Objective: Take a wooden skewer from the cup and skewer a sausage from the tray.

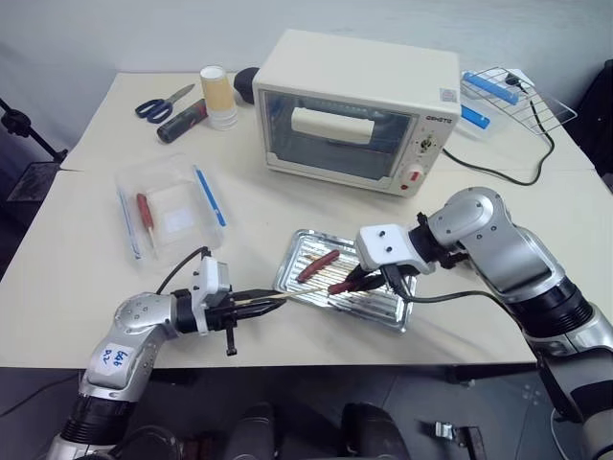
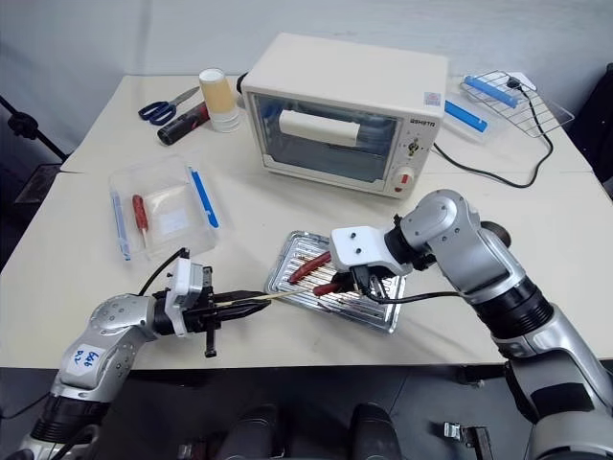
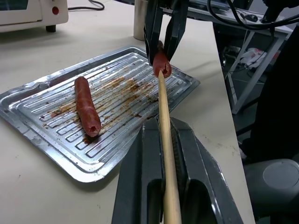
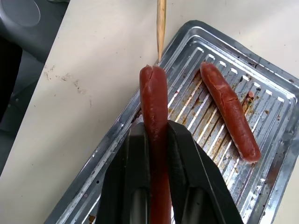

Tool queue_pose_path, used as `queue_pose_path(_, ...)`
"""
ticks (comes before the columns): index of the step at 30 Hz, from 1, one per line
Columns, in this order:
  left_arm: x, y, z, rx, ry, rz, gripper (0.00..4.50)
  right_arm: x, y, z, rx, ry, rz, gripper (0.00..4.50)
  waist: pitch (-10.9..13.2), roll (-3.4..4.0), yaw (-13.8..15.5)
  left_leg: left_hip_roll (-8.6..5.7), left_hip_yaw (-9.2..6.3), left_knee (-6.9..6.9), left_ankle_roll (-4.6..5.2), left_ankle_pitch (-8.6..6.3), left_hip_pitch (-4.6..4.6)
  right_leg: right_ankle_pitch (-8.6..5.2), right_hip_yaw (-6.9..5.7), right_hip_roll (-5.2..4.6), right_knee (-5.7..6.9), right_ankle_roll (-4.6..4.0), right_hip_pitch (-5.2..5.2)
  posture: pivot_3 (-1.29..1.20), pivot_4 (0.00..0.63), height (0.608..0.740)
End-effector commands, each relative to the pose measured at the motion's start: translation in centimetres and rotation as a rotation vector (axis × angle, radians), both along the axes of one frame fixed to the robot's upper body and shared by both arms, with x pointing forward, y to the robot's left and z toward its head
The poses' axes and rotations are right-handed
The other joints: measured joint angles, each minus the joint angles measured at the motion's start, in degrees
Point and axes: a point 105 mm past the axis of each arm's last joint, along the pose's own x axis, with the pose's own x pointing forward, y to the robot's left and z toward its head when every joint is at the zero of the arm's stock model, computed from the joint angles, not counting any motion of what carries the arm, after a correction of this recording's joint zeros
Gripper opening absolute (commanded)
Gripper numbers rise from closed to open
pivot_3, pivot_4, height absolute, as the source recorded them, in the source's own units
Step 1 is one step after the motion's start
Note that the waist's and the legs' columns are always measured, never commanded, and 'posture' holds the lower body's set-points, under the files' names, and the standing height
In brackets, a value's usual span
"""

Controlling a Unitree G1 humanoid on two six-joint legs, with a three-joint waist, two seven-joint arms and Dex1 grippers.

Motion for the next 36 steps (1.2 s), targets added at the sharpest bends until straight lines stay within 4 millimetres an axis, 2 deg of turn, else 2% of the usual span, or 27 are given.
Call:
queue_pose_path(1,-0.4,-0.6,0.6,-0.012,-0.027,-0.023,0.00,-0.3,0.4,0.5,0.012,-0.019,0.021,0.21,0.0,0.00,0.0,0.00,0.00,0.00,0.00,0.00,0.00,0.00,0.00,0.00,0.00,0.00,0.00,0.00,0.150,0.740)
queue_pose_path(14,0.0,-1.5,0.3,-0.022,-0.017,-0.029,0.00,-0.6,1.0,0.5,0.020,-0.010,0.033,0.21,0.0,0.00,0.0,0.00,0.00,0.02,0.00,0.00,0.00,0.00,0.00,0.00,0.02,0.00,0.00,0.00,0.150,0.740)
queue_pose_path(25,-0.4,-0.5,0.4,-0.001,-0.007,-0.024,0.00,0.7,-0.7,0.3,-0.006,-0.022,-0.038,0.21,0.0,0.00,0.0,0.00,0.00,0.02,0.00,0.00,0.00,0.00,0.00,0.00,0.02,0.00,0.00,0.00,0.150,0.740)
queue_pose_path(36,-0.2,-0.7,0.3,-0.007,-0.011,-0.014,0.00,0.7,-0.8,0.2,-0.010,-0.019,-0.033,0.21,0.0,0.00,0.0,0.00,0.00,0.02,0.00,0.00,0.00,0.00,0.00,0.00,0.02,0.00,0.00,0.00,0.150,0.740)
